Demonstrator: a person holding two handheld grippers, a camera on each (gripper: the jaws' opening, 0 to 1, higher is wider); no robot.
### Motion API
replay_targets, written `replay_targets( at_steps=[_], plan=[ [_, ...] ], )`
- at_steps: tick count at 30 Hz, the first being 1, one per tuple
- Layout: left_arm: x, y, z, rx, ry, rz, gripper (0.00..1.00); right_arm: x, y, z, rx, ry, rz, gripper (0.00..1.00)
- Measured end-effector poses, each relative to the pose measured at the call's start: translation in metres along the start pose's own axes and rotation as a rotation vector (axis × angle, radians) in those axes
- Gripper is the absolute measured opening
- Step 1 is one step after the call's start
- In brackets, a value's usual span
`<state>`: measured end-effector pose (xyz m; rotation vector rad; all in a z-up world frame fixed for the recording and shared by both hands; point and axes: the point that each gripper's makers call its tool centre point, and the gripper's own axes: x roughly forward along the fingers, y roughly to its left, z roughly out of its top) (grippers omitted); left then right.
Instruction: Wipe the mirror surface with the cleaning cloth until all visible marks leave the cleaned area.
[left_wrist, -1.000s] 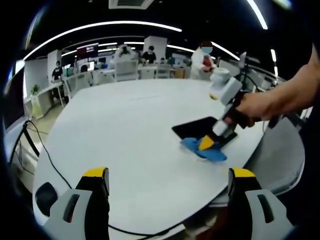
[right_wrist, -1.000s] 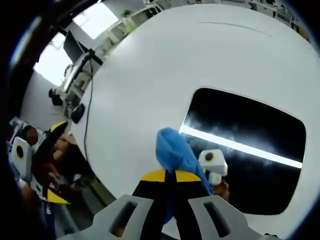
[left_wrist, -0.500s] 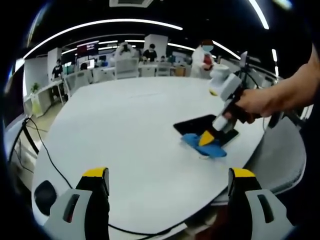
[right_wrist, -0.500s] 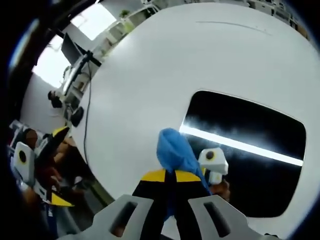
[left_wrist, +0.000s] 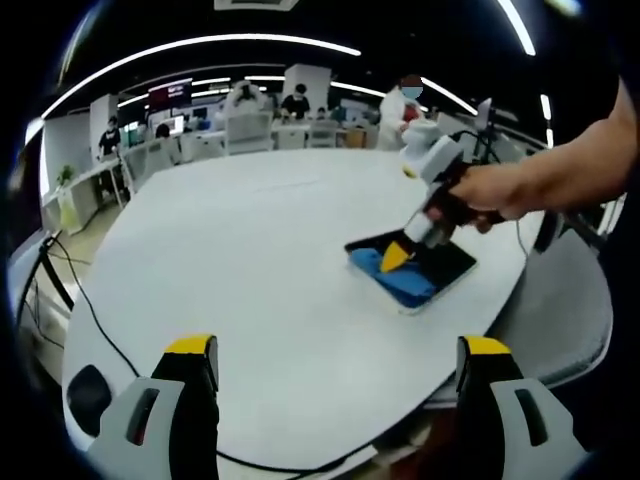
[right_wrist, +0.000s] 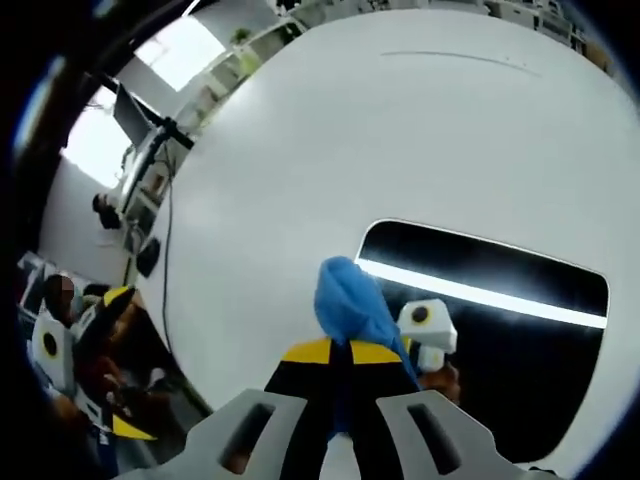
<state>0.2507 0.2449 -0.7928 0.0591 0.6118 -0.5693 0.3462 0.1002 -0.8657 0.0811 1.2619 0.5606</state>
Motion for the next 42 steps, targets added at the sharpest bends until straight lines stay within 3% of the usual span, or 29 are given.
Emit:
replay_targets(
  at_steps=[25,34,37,42],
  plan=[
    [-0.001,0.000,-0.009,-0.014,0.015,-0.008,0.99,0.011,-0.018,0.047,0.013,-0.050,0.002,0.00],
    [-0.004,-0.002,-0.015,-0.027,0.023,-0.002,0.99,0.013,-0.021,0.055,0.036,-0.052,0.035,0.00],
    [-0.005,-0.002,-0.016,-0.032,0.025,0.003,0.99,0.014,-0.024,0.062,0.004,-0.088,0.021,0.00],
    [-0.005,-0.004,-0.016,-0.032,0.026,0.011,0.99,0.012,-0.022,0.060,0.016,-0.069,0.042,0.00]
  ],
)
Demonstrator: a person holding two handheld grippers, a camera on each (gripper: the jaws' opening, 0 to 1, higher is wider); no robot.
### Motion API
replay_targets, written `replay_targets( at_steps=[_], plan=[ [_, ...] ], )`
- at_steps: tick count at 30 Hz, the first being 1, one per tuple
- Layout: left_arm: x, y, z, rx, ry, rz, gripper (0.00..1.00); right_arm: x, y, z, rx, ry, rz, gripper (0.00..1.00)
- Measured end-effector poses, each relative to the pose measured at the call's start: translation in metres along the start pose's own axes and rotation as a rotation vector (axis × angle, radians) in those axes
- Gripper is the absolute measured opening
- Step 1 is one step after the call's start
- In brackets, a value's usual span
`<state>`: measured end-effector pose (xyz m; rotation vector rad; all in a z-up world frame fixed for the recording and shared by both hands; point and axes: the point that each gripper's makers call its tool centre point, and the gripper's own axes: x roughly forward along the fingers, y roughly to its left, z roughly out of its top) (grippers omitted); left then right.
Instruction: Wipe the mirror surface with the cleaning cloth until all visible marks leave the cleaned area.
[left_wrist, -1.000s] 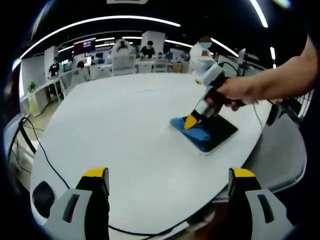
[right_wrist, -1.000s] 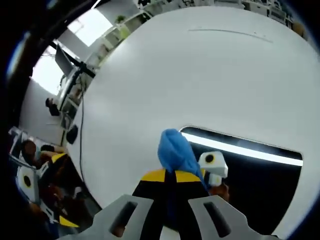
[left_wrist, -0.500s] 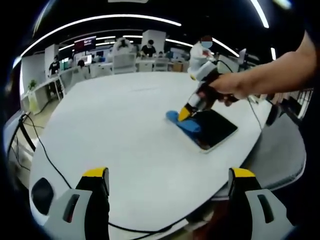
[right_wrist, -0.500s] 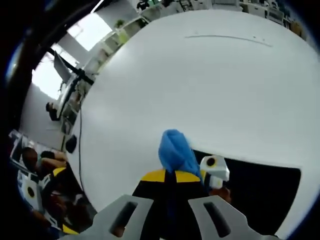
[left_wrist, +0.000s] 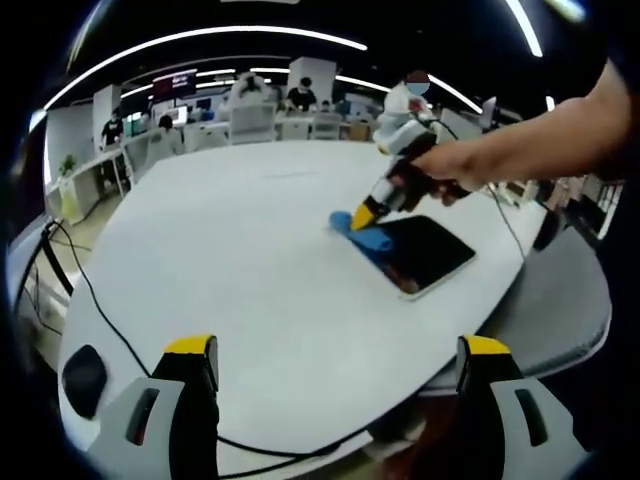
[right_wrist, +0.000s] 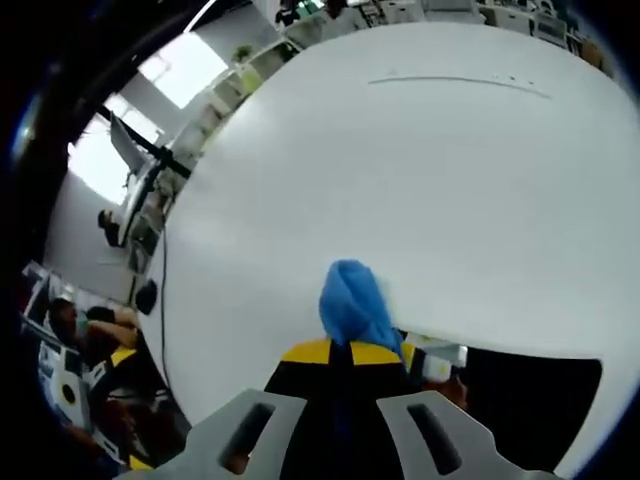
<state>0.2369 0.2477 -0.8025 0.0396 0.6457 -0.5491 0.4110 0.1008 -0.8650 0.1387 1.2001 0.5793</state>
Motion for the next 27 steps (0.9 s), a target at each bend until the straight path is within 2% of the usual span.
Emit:
replay_targets(
  at_steps=[15,27],
  plan=[
    [-0.003,-0.003,0.004,0.006,-0.003,0.009,0.99,-0.001,-0.002,-0.001,-0.006,0.009,0.017,0.00],
    [-0.001,-0.006,0.007,0.013,-0.006,0.002,0.99,-0.009,-0.018,-0.004,-0.012,0.013,-0.010,0.00]
  ],
)
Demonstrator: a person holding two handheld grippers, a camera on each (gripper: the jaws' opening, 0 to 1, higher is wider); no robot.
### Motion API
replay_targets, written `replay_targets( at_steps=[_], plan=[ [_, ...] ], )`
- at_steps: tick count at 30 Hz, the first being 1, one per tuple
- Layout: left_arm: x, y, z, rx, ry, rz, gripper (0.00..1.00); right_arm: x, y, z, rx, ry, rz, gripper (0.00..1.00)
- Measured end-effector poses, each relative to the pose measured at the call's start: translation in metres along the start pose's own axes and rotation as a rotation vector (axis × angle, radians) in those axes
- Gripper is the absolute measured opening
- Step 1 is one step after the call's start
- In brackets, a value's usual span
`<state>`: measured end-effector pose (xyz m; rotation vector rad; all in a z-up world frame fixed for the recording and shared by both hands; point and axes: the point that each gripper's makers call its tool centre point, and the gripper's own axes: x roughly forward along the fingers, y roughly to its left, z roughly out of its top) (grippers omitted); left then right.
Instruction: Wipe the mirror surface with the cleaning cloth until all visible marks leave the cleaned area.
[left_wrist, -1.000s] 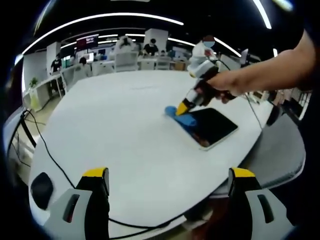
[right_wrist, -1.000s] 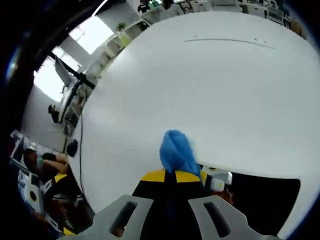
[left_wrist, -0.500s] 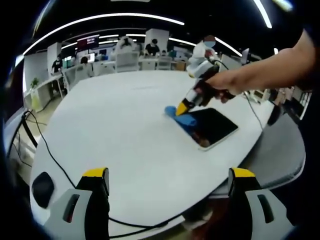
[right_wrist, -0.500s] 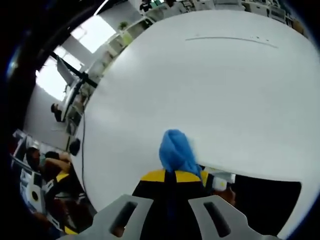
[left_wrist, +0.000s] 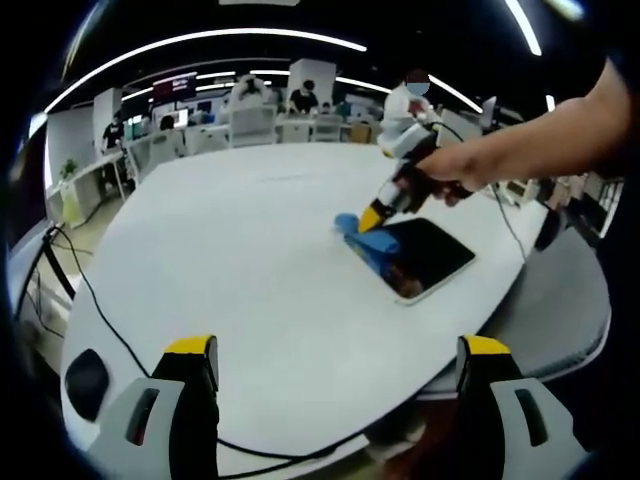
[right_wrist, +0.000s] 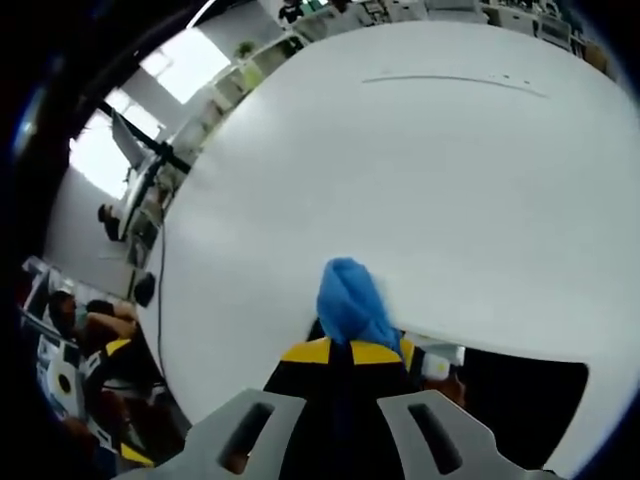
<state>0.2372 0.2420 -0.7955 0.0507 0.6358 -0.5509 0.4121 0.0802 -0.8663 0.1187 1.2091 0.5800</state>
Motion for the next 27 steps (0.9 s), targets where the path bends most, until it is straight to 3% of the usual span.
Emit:
replay_targets(
  at_steps=[27],
  plan=[
    [0.008,-0.006,0.004,0.008,-0.010,-0.017,0.99,-0.014,-0.025,-0.006,0.015,-0.010,-0.041,0.00]
  ],
)
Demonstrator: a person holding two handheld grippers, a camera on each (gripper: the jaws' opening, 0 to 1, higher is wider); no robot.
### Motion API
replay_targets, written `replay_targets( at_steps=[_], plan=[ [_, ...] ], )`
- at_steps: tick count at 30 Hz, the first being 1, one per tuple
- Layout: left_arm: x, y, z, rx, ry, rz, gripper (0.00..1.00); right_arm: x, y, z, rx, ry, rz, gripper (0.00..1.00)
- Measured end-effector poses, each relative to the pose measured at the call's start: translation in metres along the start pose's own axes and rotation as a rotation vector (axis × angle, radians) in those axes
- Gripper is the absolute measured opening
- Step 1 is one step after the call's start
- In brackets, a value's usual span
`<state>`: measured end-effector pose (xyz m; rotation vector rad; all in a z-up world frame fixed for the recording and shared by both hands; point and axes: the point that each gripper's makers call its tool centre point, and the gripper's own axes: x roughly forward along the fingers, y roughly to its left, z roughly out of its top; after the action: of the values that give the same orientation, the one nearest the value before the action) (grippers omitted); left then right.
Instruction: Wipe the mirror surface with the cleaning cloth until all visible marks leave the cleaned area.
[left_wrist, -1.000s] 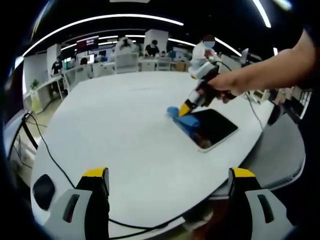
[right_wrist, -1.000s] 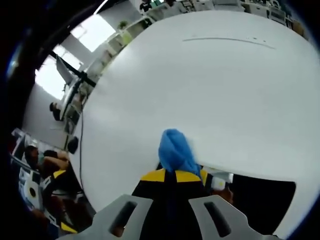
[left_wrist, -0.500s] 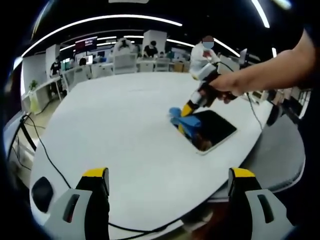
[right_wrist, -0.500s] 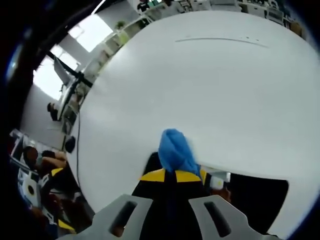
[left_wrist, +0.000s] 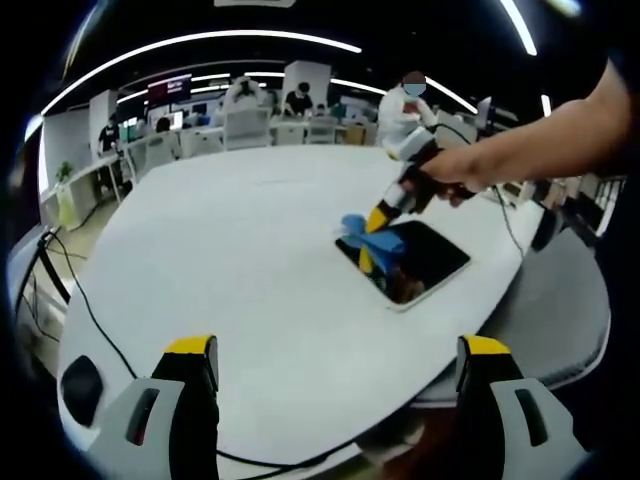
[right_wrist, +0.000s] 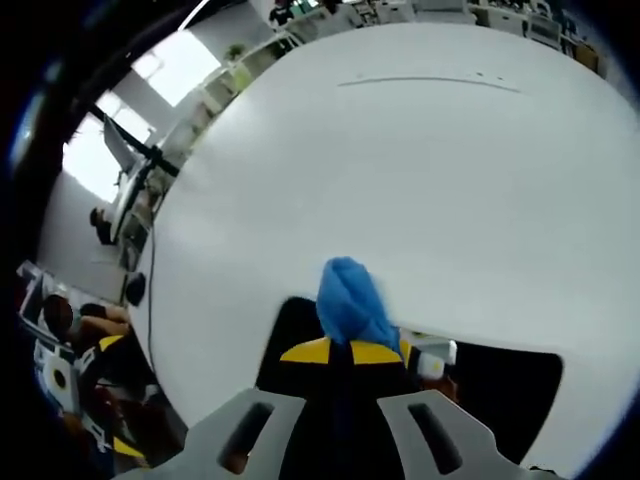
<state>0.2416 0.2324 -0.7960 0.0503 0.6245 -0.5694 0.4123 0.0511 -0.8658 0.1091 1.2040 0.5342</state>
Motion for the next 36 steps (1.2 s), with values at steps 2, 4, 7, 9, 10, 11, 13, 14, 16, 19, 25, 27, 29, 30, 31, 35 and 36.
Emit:
replay_targets(
  at_steps=[2,4,7,9,10,11,13,14,16,19,25,27,29,30,31,35,36],
  plan=[
    [0.000,-0.001,0.000,0.001,0.000,-0.001,0.99,0.000,0.001,-0.001,-0.008,-0.001,-0.004,0.00],
    [-0.001,-0.003,0.000,0.001,0.001,-0.002,0.99,-0.001,0.001,-0.002,-0.018,-0.002,-0.007,0.00],
    [-0.001,-0.004,-0.001,0.001,0.002,0.001,0.99,-0.001,0.001,-0.004,-0.022,-0.002,-0.007,0.00],
    [-0.002,-0.005,0.000,0.000,0.000,0.004,0.99,-0.003,0.003,-0.007,-0.017,-0.005,-0.005,0.00],
    [-0.002,-0.005,0.000,0.000,-0.001,0.006,0.99,-0.004,0.003,-0.008,-0.016,-0.007,-0.005,0.00],
    [-0.002,-0.006,0.000,-0.001,-0.002,0.007,0.99,-0.004,0.003,-0.008,-0.015,-0.007,-0.004,0.00],
    [-0.001,-0.007,0.001,-0.002,-0.006,0.007,0.99,-0.004,0.004,-0.010,-0.018,-0.007,-0.004,0.00],
    [-0.001,-0.008,0.002,-0.003,-0.008,0.007,0.99,-0.005,0.005,-0.011,-0.019,-0.007,-0.005,0.00],
    [-0.001,-0.010,0.002,-0.004,-0.010,0.003,0.99,-0.005,0.006,-0.014,-0.028,-0.008,-0.008,0.00],
    [-0.001,-0.012,0.003,-0.001,-0.010,0.005,0.99,-0.006,0.008,-0.018,-0.043,-0.011,-0.010,0.00],
    [-0.002,-0.011,0.004,0.002,-0.016,0.012,0.99,-0.005,0.008,-0.021,-0.039,-0.012,-0.009,0.00],
    [-0.002,-0.010,0.005,0.001,-0.016,0.018,0.99,-0.006,0.008,-0.024,-0.038,-0.013,-0.006,0.00],
    [-0.003,-0.008,0.007,0.001,-0.023,0.024,0.99,-0.006,0.010,-0.027,-0.043,-0.012,-0.005,0.00],
    [-0.003,-0.007,0.008,0.000,-0.025,0.026,0.99,-0.007,0.010,-0.029,-0.047,-0.011,-0.004,0.00],
    [-0.003,-0.007,0.009,0.001,-0.026,0.028,0.99,-0.008,0.011,-0.030,-0.047,-0.010,-0.003,0.00],
    [-0.002,-0.008,0.011,0.009,-0.027,0.030,0.99,-0.011,0.013,-0.036,-0.046,-0.009,0.001,0.00],
    [-0.002,-0.008,0.011,0.009,-0.028,0.030,0.99,-0.012,0.014,-0.038,-0.047,-0.009,0.001,0.00]
  ],
)
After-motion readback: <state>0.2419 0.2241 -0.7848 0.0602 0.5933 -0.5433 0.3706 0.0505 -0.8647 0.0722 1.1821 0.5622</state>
